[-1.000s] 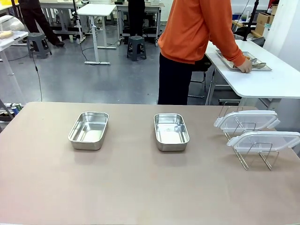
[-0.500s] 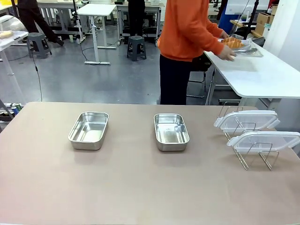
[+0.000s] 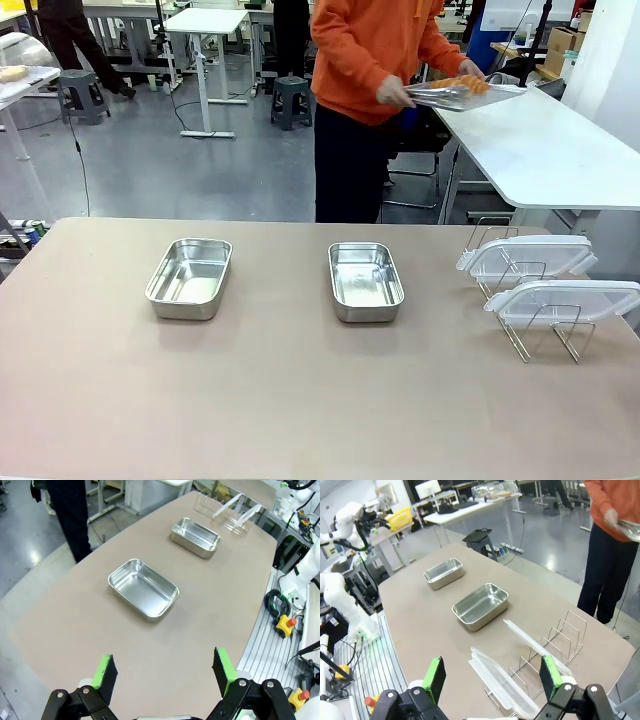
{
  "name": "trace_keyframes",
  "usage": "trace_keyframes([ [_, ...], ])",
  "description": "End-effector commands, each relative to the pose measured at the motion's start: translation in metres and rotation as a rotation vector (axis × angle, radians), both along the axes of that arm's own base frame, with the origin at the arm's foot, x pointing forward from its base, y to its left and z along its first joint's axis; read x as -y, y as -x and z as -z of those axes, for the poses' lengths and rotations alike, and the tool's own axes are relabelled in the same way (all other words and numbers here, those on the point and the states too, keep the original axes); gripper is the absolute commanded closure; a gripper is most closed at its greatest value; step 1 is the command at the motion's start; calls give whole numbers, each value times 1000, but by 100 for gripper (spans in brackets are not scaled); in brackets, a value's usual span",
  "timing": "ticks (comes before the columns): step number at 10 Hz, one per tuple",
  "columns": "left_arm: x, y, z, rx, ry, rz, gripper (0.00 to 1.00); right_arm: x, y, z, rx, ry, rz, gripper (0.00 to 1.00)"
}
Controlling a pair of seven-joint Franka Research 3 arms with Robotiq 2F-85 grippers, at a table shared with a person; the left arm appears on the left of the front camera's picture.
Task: Place the bread in airtight containers.
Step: Lift both Airtight Container.
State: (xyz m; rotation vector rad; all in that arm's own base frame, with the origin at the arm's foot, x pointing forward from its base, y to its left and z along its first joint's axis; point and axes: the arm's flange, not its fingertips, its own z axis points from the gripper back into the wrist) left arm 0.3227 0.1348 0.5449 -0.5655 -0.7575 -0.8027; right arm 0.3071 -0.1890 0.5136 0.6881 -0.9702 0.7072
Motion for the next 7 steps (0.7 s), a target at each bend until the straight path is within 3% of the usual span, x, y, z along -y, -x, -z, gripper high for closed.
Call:
trace_keyframes([
  [1, 0, -1, -2, 21, 12, 15, 0, 1, -3, -1, 32, 0, -11, 0],
  [7, 0, -1, -2, 21, 12, 15, 0, 1, -3, -1, 32, 0, -11, 0],
])
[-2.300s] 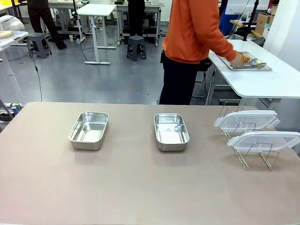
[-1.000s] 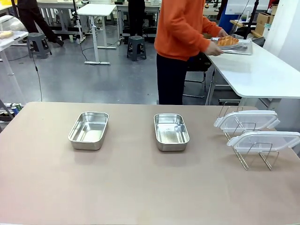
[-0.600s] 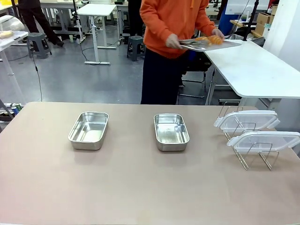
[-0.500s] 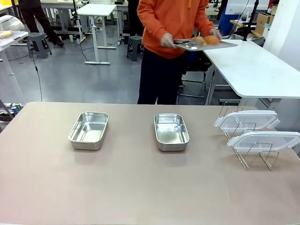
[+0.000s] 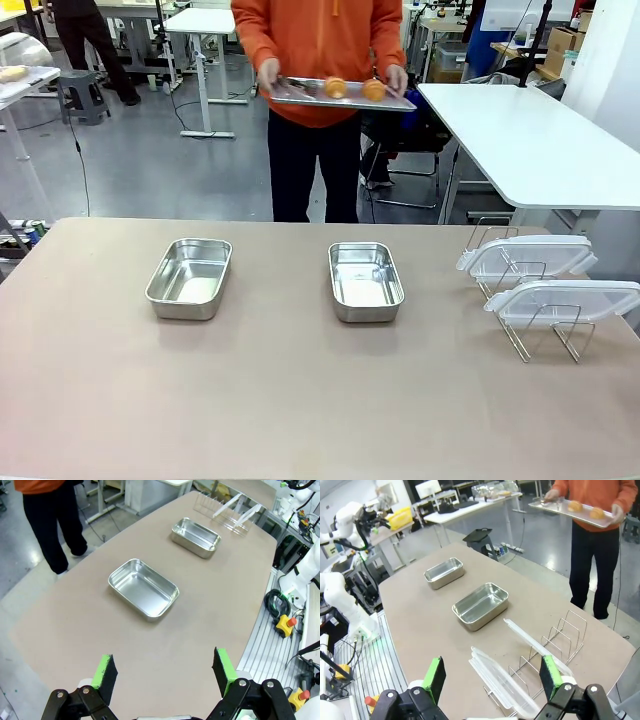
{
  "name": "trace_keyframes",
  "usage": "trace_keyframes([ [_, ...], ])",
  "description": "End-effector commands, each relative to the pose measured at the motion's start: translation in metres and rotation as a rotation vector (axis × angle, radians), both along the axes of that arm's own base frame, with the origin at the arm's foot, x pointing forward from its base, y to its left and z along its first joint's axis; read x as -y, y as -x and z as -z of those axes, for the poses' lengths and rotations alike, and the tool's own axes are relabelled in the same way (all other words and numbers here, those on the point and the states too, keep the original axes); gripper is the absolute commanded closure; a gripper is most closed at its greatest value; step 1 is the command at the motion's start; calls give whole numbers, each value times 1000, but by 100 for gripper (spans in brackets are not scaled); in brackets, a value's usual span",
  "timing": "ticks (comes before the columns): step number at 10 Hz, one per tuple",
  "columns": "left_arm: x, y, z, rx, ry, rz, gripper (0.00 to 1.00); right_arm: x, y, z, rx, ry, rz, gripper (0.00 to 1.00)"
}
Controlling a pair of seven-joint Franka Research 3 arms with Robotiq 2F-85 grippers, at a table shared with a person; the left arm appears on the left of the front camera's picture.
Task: Place the bread in airtight containers.
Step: Lift both Airtight Container.
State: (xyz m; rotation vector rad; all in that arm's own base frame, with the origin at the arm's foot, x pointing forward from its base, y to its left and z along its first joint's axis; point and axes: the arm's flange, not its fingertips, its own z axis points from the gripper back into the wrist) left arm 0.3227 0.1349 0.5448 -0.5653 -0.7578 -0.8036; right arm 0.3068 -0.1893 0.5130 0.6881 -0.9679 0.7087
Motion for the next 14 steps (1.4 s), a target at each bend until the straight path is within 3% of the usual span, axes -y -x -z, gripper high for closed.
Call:
trace_keyframes([
  [1, 0, -1, -2, 20, 12, 14, 0, 1, -3, -2, 33, -2, -10, 0],
  [14, 0, -1, -2, 20, 12, 14, 0, 1, -3, -2, 33, -2, -10, 0],
])
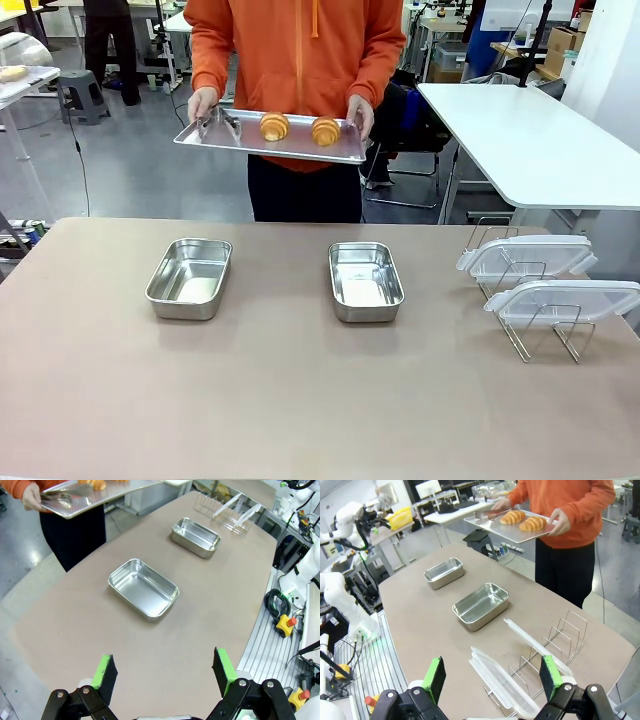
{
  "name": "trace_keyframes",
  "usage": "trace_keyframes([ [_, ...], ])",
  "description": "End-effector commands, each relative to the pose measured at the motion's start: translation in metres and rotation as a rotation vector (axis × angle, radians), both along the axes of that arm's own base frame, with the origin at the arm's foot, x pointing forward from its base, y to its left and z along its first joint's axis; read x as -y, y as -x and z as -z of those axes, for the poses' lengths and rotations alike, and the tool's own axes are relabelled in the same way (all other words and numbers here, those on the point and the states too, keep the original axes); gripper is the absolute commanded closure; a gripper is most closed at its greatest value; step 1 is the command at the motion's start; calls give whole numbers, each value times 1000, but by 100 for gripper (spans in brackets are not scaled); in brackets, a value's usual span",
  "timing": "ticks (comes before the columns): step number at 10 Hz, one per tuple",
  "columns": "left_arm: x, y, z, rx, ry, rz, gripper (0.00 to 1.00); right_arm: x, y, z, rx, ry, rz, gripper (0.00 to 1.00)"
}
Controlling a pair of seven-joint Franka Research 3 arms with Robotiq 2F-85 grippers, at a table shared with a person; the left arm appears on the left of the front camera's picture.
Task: Place the bread in airtight containers.
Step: Lift both Airtight Container.
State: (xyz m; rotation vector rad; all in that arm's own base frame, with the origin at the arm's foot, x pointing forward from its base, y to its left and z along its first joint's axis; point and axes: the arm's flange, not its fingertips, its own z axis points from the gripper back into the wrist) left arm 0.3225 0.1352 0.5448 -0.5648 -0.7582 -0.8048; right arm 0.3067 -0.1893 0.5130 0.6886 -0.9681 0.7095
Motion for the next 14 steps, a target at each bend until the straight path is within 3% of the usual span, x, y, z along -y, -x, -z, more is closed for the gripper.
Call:
trace_keyframes([
  [1, 0, -1, -2, 19, 12, 13, 0, 1, -3, -2, 32, -2, -9, 0],
  [10, 0, -1, -2, 19, 12, 13, 0, 1, -3, -2, 32, -2, -9, 0],
  [11, 0, 0, 0, 1, 0, 0, 0, 0, 0, 0, 0, 0, 0, 0],
  [13, 40, -38, -30, -128, -92, -72, 0, -49, -33, -45, -119, 75, -39, 0],
  [14, 62, -58, -50, -160, -164, -99, 0, -79, -54, -65, -219, 145, -23, 0],
])
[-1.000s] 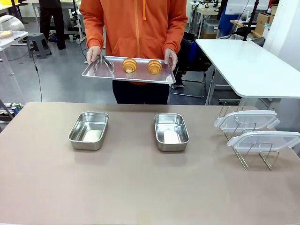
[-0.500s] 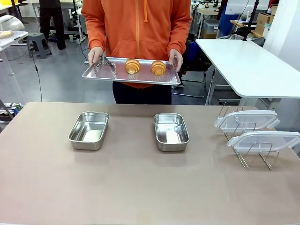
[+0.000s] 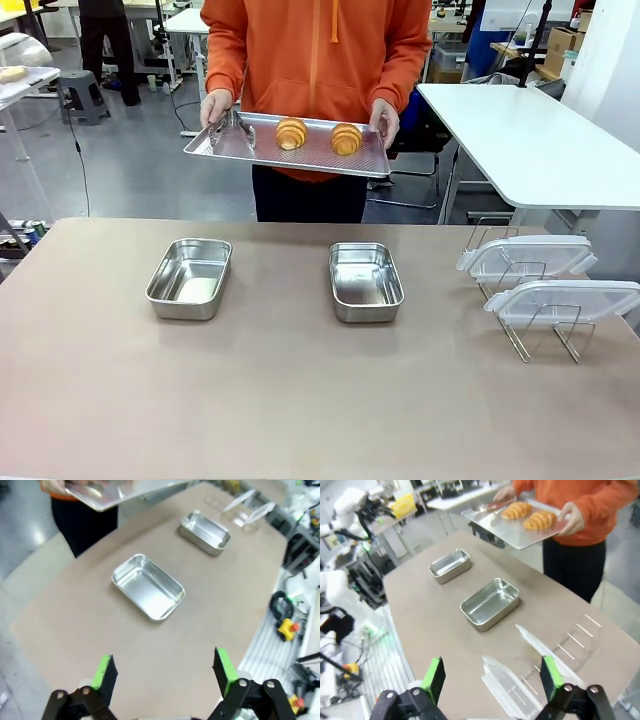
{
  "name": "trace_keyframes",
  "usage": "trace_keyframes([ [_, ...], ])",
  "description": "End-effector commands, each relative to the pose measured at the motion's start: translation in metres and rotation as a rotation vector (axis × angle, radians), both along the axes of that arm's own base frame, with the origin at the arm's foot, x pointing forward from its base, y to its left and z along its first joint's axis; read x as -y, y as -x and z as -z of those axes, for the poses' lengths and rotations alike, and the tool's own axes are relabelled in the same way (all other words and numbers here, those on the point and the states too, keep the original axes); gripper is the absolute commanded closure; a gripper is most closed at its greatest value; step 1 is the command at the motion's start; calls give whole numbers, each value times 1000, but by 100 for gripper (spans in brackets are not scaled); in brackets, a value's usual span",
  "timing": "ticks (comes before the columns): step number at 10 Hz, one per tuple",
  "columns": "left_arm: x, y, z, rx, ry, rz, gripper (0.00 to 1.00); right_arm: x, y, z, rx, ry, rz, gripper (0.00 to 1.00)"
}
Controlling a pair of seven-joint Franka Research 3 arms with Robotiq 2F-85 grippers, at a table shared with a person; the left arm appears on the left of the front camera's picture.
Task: Place the bread in airtight containers.
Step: Lift both Airtight Container.
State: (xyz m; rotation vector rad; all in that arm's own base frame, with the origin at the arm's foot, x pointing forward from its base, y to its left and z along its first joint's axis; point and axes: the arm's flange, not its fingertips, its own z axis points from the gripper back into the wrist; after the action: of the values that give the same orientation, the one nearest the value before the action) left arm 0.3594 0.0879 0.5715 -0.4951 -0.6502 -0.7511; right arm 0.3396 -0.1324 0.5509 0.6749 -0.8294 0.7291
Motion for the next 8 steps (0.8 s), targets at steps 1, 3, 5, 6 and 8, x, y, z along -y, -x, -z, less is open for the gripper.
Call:
trace_keyframes([
  [1, 40, -43, -43, -103, -155, -65, 0, -56, -42, -45, -179, 121, 20, 0],
  [3, 88, -80, -62, -193, -283, -137, 0, -130, -72, -66, -363, 254, 80, 0],
  [5, 113, -101, -62, -326, -347, -303, 0, -190, -89, -70, -506, 361, 164, 0],
  [6, 111, -109, -46, -389, -350, -425, 0, -221, -90, -58, -574, 422, 227, 0],
  [8, 99, -114, -19, -432, -330, -582, 0, -258, -106, -32, -590, 457, 309, 0],
])
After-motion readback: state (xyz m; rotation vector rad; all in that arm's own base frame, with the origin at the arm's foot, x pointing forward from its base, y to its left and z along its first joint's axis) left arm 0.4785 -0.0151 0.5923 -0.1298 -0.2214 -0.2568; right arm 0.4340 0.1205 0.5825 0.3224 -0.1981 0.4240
